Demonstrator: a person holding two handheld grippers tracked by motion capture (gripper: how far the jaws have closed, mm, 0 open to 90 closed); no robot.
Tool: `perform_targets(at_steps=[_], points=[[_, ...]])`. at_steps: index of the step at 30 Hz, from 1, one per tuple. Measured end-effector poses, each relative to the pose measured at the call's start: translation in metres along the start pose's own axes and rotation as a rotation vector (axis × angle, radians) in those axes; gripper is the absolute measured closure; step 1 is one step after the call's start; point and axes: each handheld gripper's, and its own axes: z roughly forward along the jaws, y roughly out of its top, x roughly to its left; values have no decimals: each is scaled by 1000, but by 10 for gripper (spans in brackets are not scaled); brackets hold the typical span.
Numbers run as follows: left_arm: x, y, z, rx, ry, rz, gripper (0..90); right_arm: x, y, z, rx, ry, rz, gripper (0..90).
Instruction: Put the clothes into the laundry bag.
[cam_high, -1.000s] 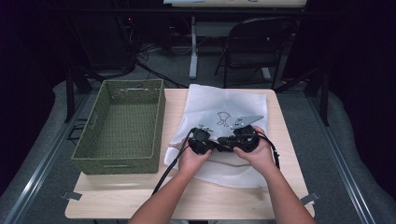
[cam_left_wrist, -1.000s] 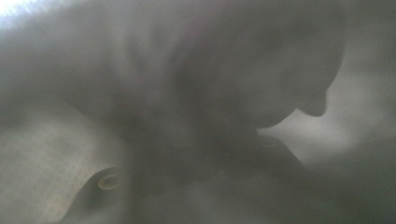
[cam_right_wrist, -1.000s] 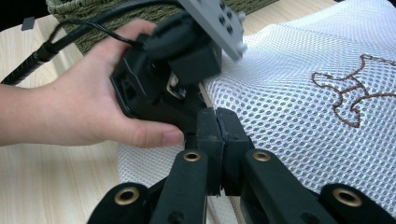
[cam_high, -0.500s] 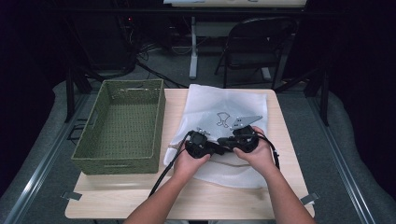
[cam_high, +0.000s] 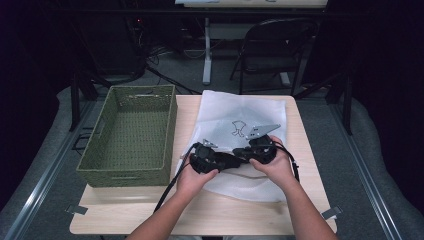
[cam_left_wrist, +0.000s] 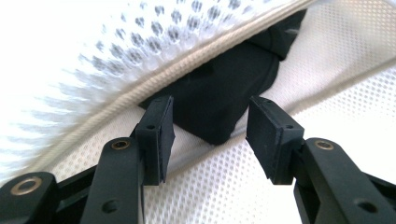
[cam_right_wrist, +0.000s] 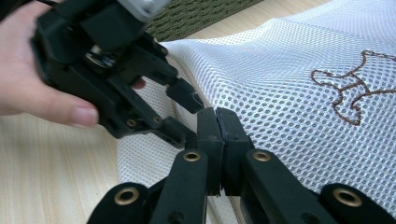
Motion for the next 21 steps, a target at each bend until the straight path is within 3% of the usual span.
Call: perform_targets(at_steps=[5,12,16,21], points=[[-4,-6,-13,-11,-1,20,517,0,-1,1,8,3,-3,897],[-6,-21,-27,-15,-19,18,514,1,-3,5,21,5,-2,897],[-6,-31,-35,-7,-14,27,514,2,-6,10,48,11,3,897],[-3,-40,-48,-31,-16,29,515,3,-9,15,71,18,3,898]])
